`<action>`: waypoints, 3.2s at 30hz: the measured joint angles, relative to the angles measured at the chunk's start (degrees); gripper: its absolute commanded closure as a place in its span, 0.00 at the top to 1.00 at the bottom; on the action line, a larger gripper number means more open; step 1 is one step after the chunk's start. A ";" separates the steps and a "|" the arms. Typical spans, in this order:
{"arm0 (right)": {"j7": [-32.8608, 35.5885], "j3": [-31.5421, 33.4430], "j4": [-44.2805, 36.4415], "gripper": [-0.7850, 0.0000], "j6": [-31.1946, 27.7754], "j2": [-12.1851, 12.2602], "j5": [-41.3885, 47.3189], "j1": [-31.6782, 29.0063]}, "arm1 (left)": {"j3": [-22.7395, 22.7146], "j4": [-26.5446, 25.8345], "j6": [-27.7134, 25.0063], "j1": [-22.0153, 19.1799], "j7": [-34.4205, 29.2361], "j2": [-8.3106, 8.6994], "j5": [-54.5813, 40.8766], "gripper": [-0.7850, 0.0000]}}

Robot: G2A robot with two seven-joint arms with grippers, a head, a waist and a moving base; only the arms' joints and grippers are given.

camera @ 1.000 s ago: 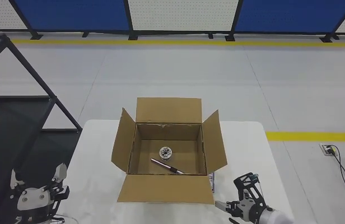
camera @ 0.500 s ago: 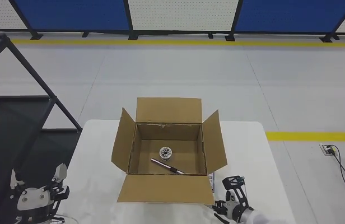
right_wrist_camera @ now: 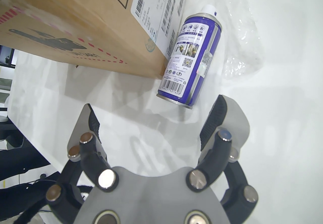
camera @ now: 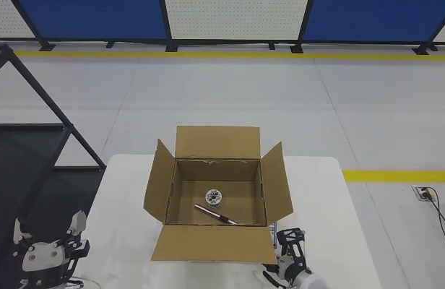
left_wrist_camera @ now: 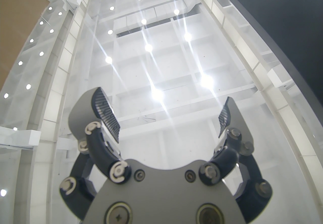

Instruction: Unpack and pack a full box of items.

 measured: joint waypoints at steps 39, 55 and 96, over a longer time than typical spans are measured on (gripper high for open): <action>-0.24 0.96 -1.35 0.00 2.31 1.90 -2.33 -1.55 | 0.00 0.00 0.00 0.00 0.00 0.00 0.00 1.00; 7.35 12.70 -5.64 0.04 -15.98 5.08 4.32 -8.04 | 0.00 0.00 0.00 0.00 0.00 0.00 0.00 1.00; 13.21 5.80 -2.95 0.00 -10.62 7.93 -2.76 -0.49 | 0.00 0.00 0.00 0.00 0.00 0.00 0.00 1.00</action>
